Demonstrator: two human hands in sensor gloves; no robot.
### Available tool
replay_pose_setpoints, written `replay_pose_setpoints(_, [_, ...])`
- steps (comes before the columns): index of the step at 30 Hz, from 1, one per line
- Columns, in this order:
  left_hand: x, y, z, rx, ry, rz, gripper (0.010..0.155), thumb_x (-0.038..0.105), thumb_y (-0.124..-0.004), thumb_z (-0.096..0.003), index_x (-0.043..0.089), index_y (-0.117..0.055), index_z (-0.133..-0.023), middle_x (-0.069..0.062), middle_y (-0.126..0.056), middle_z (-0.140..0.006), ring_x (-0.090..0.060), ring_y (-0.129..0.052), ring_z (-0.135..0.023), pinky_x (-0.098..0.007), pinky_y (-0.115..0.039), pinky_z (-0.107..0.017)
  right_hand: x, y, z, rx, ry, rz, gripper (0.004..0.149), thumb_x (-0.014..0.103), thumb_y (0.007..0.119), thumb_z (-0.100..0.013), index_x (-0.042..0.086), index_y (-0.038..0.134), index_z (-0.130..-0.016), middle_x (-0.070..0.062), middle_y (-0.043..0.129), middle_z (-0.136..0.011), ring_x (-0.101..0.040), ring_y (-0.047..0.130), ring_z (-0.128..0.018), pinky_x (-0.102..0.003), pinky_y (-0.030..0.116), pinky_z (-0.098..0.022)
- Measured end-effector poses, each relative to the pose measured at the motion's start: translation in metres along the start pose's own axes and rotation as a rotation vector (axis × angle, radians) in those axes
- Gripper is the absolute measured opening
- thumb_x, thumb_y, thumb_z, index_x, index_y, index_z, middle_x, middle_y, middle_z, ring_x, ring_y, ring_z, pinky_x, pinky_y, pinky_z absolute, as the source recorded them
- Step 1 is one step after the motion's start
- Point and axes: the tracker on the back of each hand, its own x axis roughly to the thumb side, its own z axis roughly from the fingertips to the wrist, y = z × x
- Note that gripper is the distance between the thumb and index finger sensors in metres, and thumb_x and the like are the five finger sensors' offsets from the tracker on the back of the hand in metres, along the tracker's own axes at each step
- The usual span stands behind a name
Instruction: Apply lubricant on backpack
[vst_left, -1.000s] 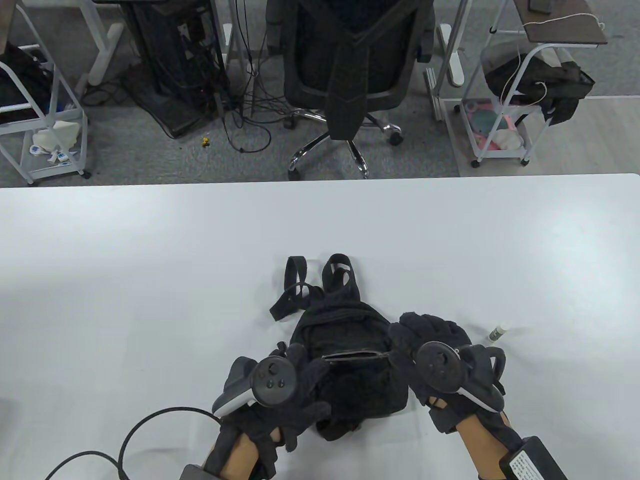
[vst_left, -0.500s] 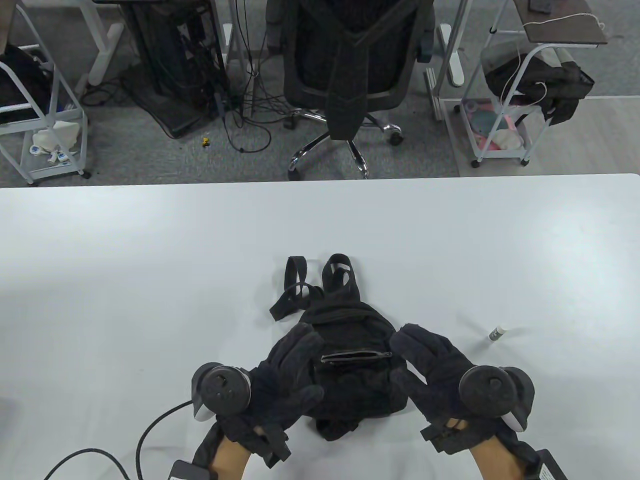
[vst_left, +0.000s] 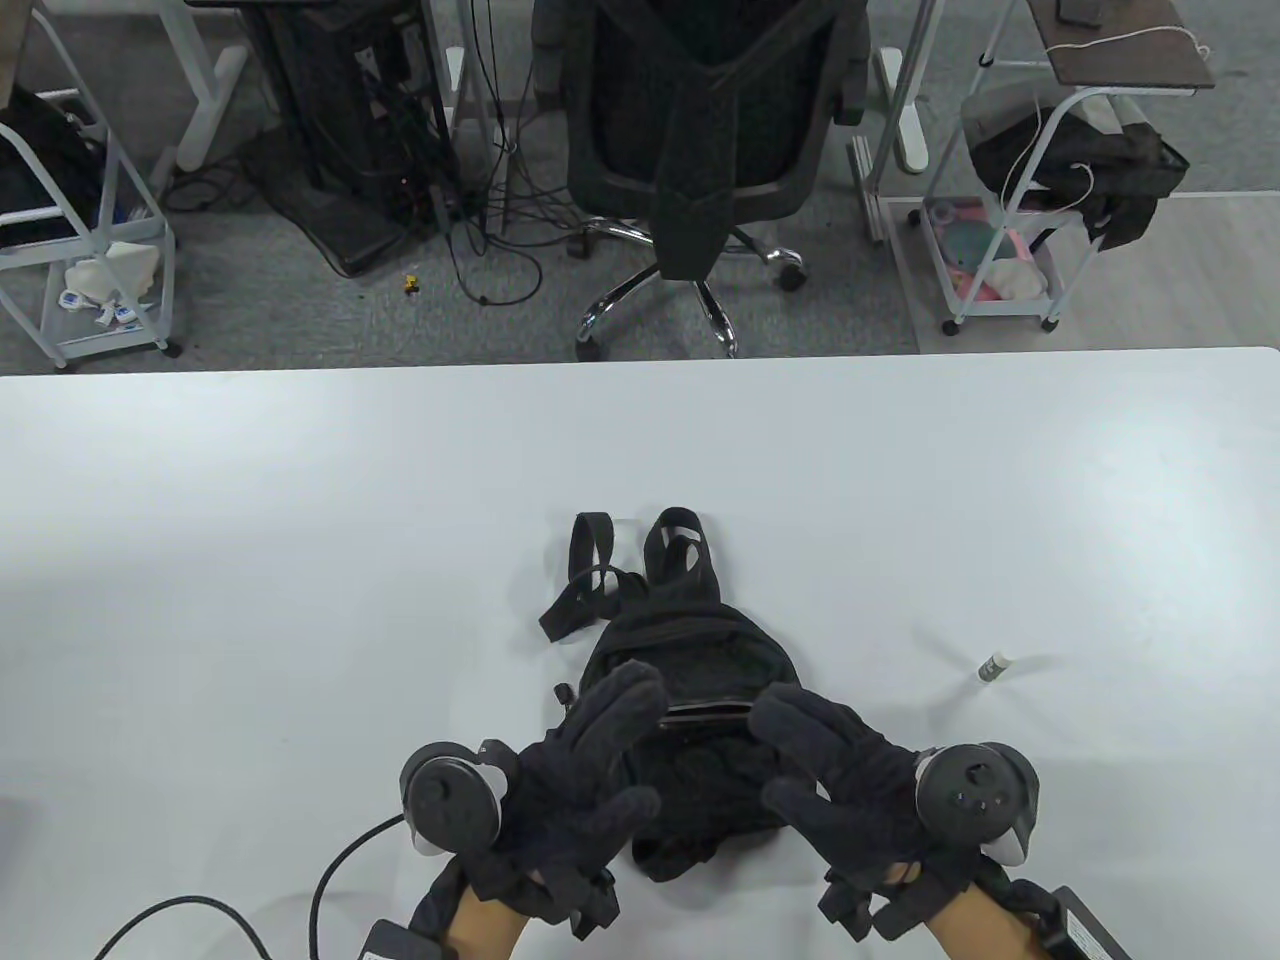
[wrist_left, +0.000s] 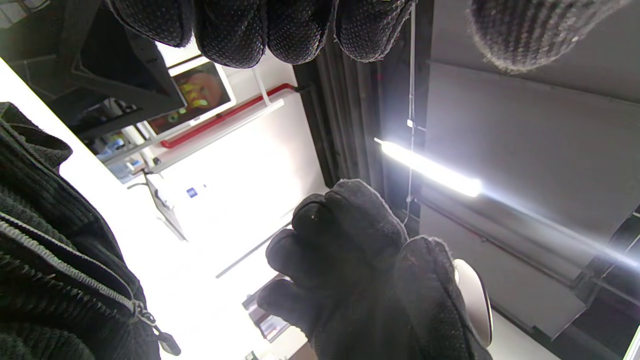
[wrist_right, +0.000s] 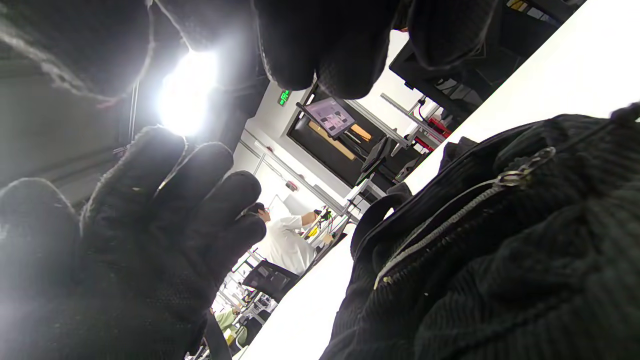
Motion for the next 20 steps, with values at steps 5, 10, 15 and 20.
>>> replay_pose_setpoints(5, [0.0003, 0.0020, 0.0004, 0.009, -0.004, -0.009, 0.080, 0.063, -0.068, -0.0459, 0.016, -0.057, -0.110, -0.024, -0.050, -0.112, -0.055, -0.065, -0.096, -0.068, -0.058, -0.069, 0.0020, 0.0006, 0.0000, 0.003, -0.016, 0.005, 0.064, 0.063, 0.077, -0.042, 0.040, 0.064, -0.100, 0.003, 0.063, -0.107, -0.027, 0.076, -0.098, -0.056, 0.063, -0.070])
replay_pose_setpoints(10, [-0.0035, 0.0032, 0.0033, 0.017, 0.015, 0.006, 0.080, 0.063, -0.068, -0.0458, 0.016, -0.057, -0.110, -0.024, -0.051, -0.112, -0.055, -0.066, -0.096, -0.068, -0.059, -0.069, 0.0027, 0.0029, 0.0016, 0.003, -0.015, 0.017, 0.064, 0.063, 0.077, -0.042, 0.040, 0.065, -0.100, 0.002, 0.063, -0.107, -0.028, 0.077, -0.097, -0.056, 0.063, -0.070])
replay_pose_setpoints(15, [-0.0024, 0.0066, 0.0033, 0.028, 0.011, -0.001, 0.080, 0.063, -0.069, -0.0459, 0.016, -0.057, -0.110, -0.025, -0.051, -0.112, -0.055, -0.065, -0.096, -0.069, -0.058, -0.069, 0.0065, -0.0006, 0.0025, -0.017, -0.029, 0.022, 0.064, 0.062, 0.078, -0.042, 0.040, 0.065, -0.100, 0.002, 0.064, -0.106, -0.028, 0.078, -0.096, -0.056, 0.063, -0.069])
replay_pose_setpoints(20, [-0.0070, 0.0040, 0.0024, 0.012, 0.024, -0.001, 0.080, 0.063, -0.069, -0.0461, 0.016, -0.057, -0.110, -0.025, -0.051, -0.112, -0.056, -0.066, -0.096, -0.069, -0.058, -0.069, 0.0050, -0.0002, 0.0018, -0.006, -0.024, 0.027, 0.064, 0.062, 0.078, -0.042, 0.040, 0.065, -0.100, 0.002, 0.064, -0.106, -0.028, 0.078, -0.096, -0.056, 0.063, -0.069])
